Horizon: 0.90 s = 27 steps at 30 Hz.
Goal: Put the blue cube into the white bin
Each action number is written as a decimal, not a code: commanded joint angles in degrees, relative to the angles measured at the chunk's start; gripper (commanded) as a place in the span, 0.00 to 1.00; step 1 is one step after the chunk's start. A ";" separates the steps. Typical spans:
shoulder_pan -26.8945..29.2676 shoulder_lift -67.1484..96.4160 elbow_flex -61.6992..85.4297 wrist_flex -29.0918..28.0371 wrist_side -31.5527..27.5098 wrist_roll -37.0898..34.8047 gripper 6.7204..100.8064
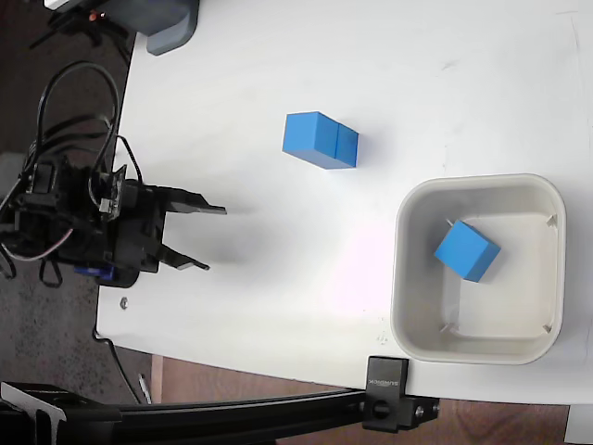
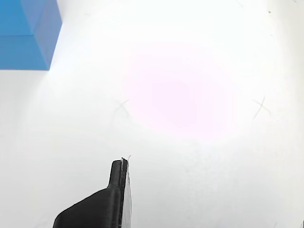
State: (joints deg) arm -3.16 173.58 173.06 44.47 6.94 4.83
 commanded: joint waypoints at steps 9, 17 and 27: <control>1.67 1.41 -1.41 -0.53 -1.67 -0.18 0.99; 1.67 1.41 -1.41 -0.53 -1.76 -0.26 0.99; 1.67 1.41 -1.41 -0.62 -1.67 -0.26 0.99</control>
State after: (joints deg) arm -1.85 173.58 173.06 44.47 5.71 4.66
